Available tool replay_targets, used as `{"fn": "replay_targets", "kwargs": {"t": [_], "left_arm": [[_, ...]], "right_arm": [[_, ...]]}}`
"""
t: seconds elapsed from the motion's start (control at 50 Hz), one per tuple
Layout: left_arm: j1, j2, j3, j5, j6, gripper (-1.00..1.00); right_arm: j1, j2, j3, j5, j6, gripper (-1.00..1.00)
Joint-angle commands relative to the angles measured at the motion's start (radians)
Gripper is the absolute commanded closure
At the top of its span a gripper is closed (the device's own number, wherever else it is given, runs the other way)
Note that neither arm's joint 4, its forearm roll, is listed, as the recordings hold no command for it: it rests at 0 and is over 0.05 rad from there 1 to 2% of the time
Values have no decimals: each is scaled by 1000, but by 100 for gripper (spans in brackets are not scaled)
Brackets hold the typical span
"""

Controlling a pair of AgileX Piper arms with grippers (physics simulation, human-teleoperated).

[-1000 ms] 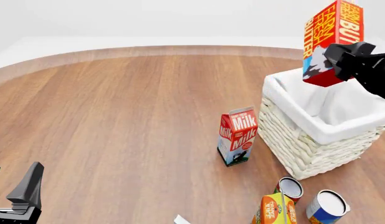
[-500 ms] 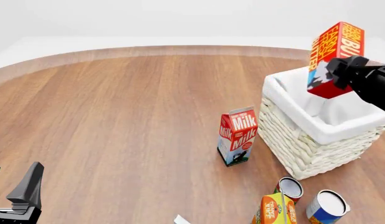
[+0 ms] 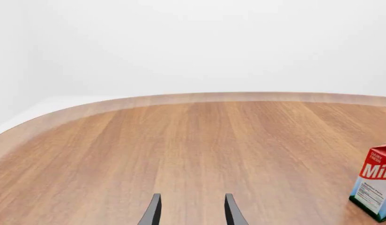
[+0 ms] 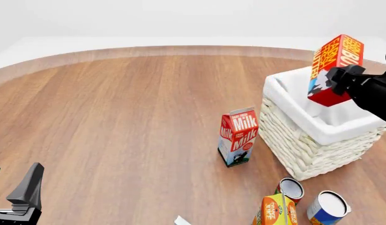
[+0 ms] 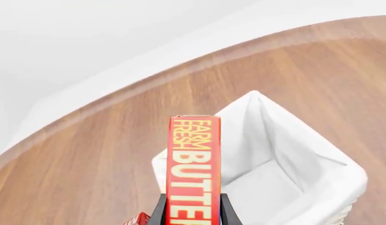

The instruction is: Pick up the cream cheese box and the butter, and put them in the basket.

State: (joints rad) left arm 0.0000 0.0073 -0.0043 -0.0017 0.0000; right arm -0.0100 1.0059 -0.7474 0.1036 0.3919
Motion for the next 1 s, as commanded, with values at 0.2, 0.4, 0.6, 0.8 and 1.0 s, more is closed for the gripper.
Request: {"fn": "replay_targets", "kwargs": {"t": [0.2,0.4,0.6,0.8,1.0], "left_arm": [[0,0,0,0,0,-100],[0,0,0,0,0,-100],[0,0,0,0,0,-100],[0,0,0,0,0,-100],[0,0,0,0,0,-100]], "right_arm": [[-12,39,5,-52,16,100],[-22,44,19,-65,11,100],[-27,51,35,-82,15,100],[-31,58,48,-99,16,100],[-34,64,49,-104,15,100]]}}
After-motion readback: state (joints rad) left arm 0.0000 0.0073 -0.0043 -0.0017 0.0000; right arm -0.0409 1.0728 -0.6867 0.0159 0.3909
